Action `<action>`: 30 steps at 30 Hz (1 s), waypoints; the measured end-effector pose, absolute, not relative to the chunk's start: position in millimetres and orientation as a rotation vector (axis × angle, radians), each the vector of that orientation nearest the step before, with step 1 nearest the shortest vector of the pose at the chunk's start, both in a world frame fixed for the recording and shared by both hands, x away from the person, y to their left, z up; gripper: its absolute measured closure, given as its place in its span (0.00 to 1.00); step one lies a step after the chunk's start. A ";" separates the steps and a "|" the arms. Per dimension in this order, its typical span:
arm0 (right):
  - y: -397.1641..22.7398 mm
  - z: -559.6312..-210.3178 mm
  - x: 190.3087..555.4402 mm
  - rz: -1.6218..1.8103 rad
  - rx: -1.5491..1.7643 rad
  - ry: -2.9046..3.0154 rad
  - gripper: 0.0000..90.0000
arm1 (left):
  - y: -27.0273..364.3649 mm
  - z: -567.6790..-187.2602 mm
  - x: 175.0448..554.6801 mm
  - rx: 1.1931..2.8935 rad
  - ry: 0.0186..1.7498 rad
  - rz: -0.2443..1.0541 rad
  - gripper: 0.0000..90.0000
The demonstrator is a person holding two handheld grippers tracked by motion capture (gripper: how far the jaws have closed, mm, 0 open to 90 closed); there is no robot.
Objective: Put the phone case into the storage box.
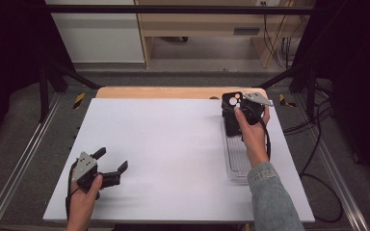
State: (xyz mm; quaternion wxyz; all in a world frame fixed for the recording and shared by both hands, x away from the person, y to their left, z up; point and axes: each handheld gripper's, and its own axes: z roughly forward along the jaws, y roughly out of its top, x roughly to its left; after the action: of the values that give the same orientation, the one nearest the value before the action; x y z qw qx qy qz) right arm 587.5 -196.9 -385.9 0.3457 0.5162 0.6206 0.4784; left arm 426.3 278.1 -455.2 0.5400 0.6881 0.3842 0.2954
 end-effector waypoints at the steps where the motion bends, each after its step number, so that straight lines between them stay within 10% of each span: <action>1: -196.8 -385.4 587.1 1.245 1.336 1.612 0.04 | 277.9 -455.2 426.3 1.636 0.913 0.702 0.03; 30: -194.3 -367.3 534.2 1.311 1.263 1.685 0.03 | 296.2 -451.4 421.1 1.569 0.954 0.700 0.03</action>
State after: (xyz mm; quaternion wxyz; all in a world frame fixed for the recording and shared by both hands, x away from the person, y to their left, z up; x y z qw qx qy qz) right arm 534.2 -194.3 -367.3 0.3243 0.4816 0.6426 0.4999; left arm 421.1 296.2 -451.4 0.5550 0.6642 0.4038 0.2963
